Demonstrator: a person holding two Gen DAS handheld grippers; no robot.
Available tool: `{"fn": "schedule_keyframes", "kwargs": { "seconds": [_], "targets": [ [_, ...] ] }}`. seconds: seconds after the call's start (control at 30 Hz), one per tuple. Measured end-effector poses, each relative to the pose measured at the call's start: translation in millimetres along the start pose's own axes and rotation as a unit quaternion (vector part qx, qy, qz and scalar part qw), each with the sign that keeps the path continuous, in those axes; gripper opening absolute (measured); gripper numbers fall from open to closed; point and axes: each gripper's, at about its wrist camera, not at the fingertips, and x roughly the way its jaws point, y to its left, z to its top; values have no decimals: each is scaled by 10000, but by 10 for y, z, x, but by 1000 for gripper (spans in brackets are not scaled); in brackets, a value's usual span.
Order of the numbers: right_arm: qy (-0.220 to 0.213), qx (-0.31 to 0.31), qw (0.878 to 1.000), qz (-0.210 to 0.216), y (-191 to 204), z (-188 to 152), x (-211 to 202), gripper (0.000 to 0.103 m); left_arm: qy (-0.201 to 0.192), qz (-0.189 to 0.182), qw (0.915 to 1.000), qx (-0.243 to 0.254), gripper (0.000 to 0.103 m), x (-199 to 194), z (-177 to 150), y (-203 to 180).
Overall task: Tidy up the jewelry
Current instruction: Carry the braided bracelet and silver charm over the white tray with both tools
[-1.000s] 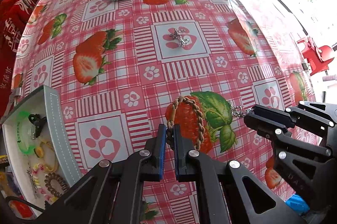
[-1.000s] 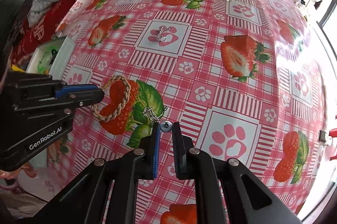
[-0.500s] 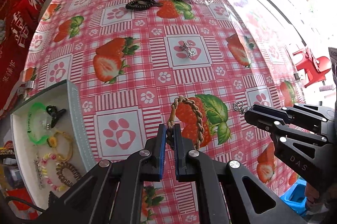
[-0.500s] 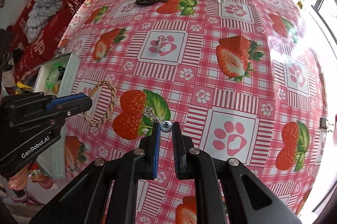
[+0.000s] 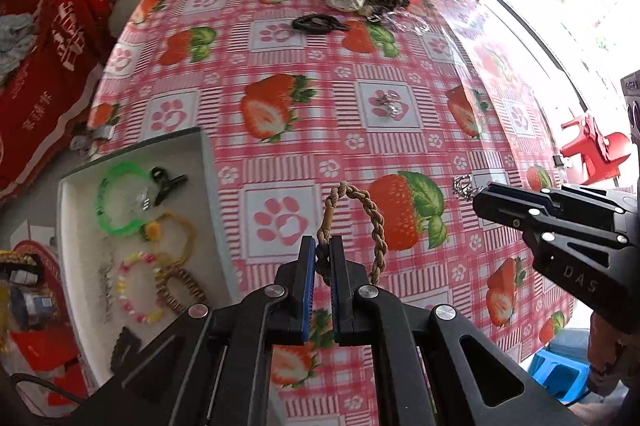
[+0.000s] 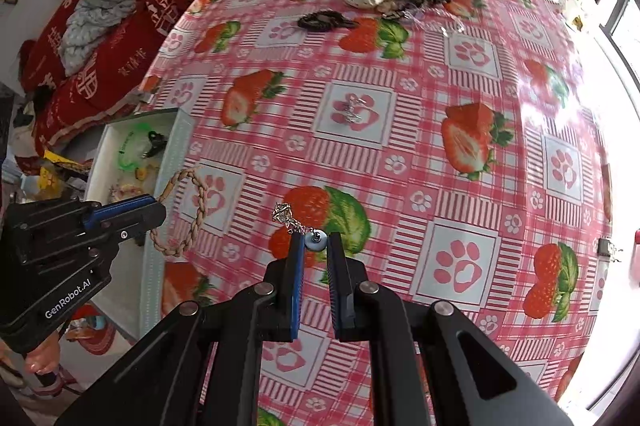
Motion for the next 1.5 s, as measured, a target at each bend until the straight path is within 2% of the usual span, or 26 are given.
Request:
{"fn": "schedule_keyframes", "kwargs": {
  "seconds": [0.37, 0.83, 1.27, 1.5],
  "targets": [
    [3, -513, 9985, 183, 562, 91, -148, 12, -15, 164, 9988, -460, 13, -271, -269, 472],
    [175, -1249, 9909, 464, 1394, 119, -70, 12, 62, 370, 9942, -1008, 13, -414, -713, 1042],
    [598, -1797, 9797, 651, 1915, 57, 214, 12, 381, 550, 9853, -1572, 13, -249, -1223, 1547],
    [936, -2079, 9713, 677, 2153, -86, 502, 12, 548, 625, 9830, -1638, 13, -32, -1388, 1642]
  ]
}}
